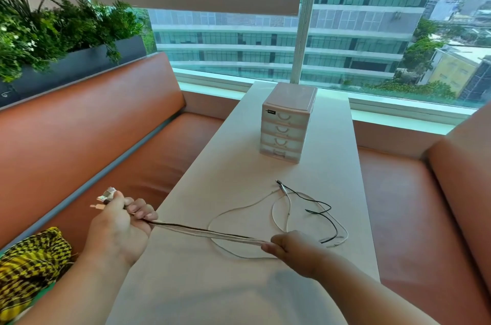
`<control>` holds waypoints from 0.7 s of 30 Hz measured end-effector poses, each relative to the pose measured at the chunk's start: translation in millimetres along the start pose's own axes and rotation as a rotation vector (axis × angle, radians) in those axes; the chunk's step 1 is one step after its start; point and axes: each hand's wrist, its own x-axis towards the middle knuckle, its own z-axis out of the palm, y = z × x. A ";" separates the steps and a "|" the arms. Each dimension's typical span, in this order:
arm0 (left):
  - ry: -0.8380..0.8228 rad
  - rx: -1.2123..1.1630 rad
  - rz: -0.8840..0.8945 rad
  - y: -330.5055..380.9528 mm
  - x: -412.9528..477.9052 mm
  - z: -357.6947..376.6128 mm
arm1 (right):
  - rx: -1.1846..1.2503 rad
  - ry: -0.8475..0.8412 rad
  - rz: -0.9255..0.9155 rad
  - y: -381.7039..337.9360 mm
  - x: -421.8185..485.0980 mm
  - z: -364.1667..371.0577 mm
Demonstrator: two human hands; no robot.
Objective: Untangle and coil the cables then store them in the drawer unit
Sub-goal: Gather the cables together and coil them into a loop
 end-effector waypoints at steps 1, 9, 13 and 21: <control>0.008 0.014 0.015 -3.1 -3.4 3.0 | -0.049 -0.041 0.012 -3.4 0.8 0.5; -0.053 0.090 0.000 -46.8 -43.4 41.5 | 0.215 0.085 -0.309 -104.2 -3.0 -3.5; -0.097 0.271 0.074 -59.7 -57.4 50.0 | 0.598 0.127 -0.310 -130.2 -5.1 0.8; -0.380 0.250 -0.014 -57.3 -60.5 39.9 | 0.928 -0.053 -0.191 -120.3 -14.6 -17.1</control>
